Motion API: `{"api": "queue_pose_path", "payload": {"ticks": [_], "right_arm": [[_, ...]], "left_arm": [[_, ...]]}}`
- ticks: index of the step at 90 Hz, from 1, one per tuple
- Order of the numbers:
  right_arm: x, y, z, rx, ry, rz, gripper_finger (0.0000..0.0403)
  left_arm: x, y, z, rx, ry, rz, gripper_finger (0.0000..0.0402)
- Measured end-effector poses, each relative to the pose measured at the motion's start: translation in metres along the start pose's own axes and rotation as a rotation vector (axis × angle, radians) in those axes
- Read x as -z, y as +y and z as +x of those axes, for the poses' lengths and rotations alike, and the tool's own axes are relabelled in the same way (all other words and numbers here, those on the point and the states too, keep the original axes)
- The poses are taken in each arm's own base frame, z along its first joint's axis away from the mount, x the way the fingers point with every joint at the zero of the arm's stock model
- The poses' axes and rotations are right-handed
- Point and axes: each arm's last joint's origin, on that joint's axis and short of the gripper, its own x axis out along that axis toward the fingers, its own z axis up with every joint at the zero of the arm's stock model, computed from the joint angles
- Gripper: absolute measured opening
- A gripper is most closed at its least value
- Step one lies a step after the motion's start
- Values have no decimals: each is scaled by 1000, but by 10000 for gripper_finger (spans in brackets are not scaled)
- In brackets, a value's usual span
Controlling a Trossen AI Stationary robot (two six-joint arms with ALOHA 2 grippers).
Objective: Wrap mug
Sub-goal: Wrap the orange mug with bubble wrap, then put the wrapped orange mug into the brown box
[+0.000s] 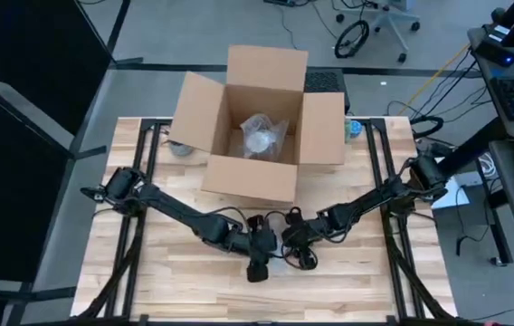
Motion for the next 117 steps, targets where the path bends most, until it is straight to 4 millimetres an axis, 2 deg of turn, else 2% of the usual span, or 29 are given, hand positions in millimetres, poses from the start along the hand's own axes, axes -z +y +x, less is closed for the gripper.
{"api": "queue_pose_path", "payload": {"ticks": [21, 45, 61, 75, 87, 100, 117], "right_arm": [[5, 2, -1, 10, 63, 36, 160], [-10, -4, 4, -14, -97, 5, 214], [-7, -16, 6, 37, -52, 9, 230], [-3, -15, 2, -17, 11, 5, 231], [4, -16, -10, -56, 138, 48, 231], [8, -19, -38, -60, 252, 86, 231], [0, -20, -78, -45, 219, 95, 231]], "left_arm": [[0, -2, 0, 54, 17, -85, 138], [12, -12, -3, 59, 111, -160, 138], [-3, 2, -5, -30, 59, -178, 138], [-16, 12, -6, -42, 34, -183, 138], [-23, 26, -6, -88, 20, -206, 138], [-25, 36, -6, -128, 23, -219, 138], [-26, 43, -5, -126, 31, -232, 138]]}}
